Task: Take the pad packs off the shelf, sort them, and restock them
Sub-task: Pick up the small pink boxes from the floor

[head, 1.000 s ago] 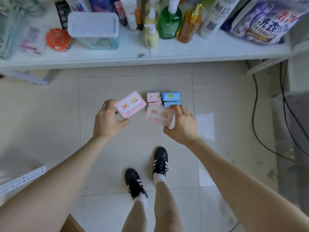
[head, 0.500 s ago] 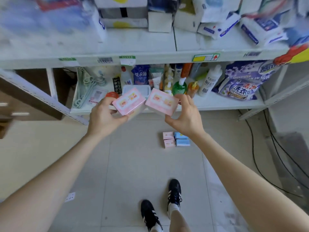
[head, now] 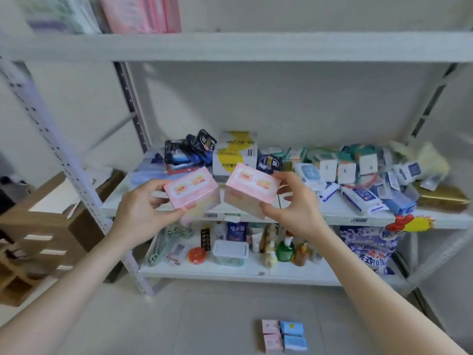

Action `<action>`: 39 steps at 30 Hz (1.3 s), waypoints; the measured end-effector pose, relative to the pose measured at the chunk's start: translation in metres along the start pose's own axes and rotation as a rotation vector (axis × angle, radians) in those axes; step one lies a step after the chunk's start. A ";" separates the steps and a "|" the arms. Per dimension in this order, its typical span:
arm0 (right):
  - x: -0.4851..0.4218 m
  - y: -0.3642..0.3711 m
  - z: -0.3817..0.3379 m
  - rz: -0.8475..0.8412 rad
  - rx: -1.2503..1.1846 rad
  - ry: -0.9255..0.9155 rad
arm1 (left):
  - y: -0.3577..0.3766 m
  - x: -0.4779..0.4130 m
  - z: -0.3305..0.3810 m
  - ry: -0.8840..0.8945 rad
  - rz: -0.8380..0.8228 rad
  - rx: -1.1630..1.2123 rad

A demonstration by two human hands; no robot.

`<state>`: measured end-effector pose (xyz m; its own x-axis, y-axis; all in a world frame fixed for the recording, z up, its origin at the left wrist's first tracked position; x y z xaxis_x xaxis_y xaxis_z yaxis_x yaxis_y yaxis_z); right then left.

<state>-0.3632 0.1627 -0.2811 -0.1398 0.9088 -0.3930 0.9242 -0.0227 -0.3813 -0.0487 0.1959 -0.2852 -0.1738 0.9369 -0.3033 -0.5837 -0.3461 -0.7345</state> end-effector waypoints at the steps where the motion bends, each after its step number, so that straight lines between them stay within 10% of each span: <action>1: -0.007 -0.005 -0.017 0.002 -0.024 -0.006 | -0.017 -0.003 0.009 0.018 0.013 0.013; 15: -0.071 -0.053 -0.197 -0.028 -0.320 -0.163 | -0.197 -0.029 0.101 0.190 0.143 0.233; 39: -0.307 -0.060 -0.225 -0.090 -0.239 -0.223 | -0.263 -0.324 0.194 0.320 -0.028 -0.057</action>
<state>-0.2955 -0.0215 0.0507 -0.2749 0.7888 -0.5497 0.9580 0.1758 -0.2267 0.0072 -0.0077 0.1237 0.1050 0.8865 -0.4507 -0.5376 -0.3307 -0.7756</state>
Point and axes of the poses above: each hand's wrist, its own x-axis away from the middle knuckle, its own y-axis out of the palm, z = x × y, the point moved 6 cm from there along -x, towards the middle knuckle, and after that the axes turned 11 degrees about -x, right-handed, at the moved point
